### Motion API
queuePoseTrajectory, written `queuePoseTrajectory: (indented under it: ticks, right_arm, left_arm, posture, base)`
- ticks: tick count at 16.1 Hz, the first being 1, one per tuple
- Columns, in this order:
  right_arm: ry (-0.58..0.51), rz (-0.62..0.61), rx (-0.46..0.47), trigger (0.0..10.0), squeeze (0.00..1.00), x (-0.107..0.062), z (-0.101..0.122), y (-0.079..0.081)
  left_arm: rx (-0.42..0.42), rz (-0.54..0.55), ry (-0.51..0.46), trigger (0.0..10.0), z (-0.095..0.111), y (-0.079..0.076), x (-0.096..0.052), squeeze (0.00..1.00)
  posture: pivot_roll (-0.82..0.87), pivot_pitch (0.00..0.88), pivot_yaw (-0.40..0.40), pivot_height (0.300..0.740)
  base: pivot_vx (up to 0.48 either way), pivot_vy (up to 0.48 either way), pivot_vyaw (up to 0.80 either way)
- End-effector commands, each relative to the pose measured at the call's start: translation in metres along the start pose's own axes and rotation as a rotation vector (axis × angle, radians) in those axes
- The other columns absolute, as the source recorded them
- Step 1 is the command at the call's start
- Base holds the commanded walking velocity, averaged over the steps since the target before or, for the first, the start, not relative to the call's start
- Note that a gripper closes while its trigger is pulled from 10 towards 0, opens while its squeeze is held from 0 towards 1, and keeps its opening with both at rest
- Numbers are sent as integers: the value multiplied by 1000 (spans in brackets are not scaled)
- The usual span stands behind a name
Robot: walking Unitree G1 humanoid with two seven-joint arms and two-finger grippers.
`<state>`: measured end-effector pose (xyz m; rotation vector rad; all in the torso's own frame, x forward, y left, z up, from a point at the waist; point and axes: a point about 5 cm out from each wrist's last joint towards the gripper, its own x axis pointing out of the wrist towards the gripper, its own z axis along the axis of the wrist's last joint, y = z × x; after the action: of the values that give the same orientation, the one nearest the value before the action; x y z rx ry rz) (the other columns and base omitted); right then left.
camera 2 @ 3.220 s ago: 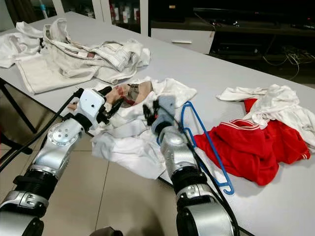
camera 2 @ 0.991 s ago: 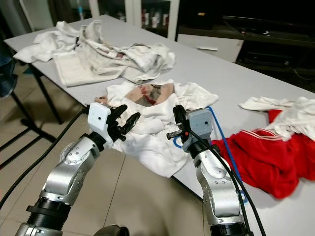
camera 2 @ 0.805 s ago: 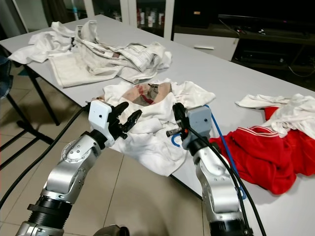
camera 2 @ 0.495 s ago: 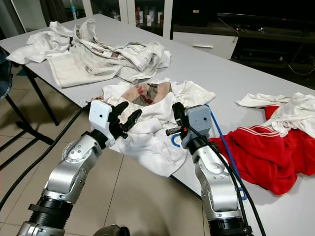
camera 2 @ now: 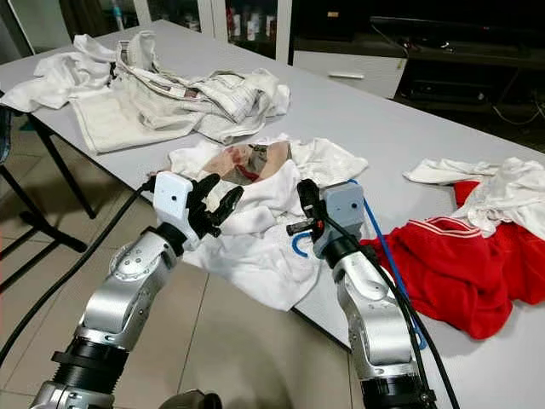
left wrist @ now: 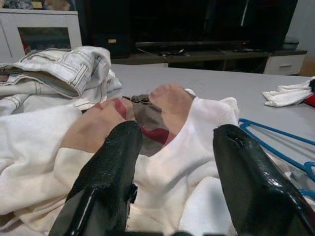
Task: Hang hanger
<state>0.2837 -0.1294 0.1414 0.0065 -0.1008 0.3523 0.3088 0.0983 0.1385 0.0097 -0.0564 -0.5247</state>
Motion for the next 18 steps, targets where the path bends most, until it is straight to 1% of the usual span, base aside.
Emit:
queuePoseTrajectory:
  ticks: [1,3,5,6,7,10,18]
  right_arm:
    - [7,-3,2,10000,0,3,1,-3]
    - [9,15,-26,10000,0,3,1,-1]
    - [14,25,-49,10000,0,4,0,2]
    - [15,24,-35,10000,0,4,-1,3]
    - [23,10,-11,10000,0,4,-2,1]
    - [26,-13,-8,10000,0,4,-2,-5]
    - [24,-22,-2,10000,0,6,-2,-3]
  left_arm:
    - [15,4,-18,10000,6,1,3,0]
    - [13,7,-20,10000,6,1,3,0]
    - [13,8,-20,10000,6,1,3,0]
    - [13,7,-19,10000,6,1,3,0]
    - [14,6,-18,10000,5,1,3,0]
    - [16,4,-17,10000,5,1,3,0]
    - [20,-4,-16,10000,5,0,5,0]
  posture:
    - [39,0,-8,723]
    - [39,0,-9,723]
    - [40,0,-8,723]
    - [40,0,-9,723]
    - [40,0,-9,723]
    - [39,0,-6,723]
    - [39,0,-2,723]
  base:
    - [240,0,0]
    - [300,0,0]
    - [306,0,791]
    - [307,0,788]
    - [307,0,0]
    - [305,0,0]
    - [319,0,0]
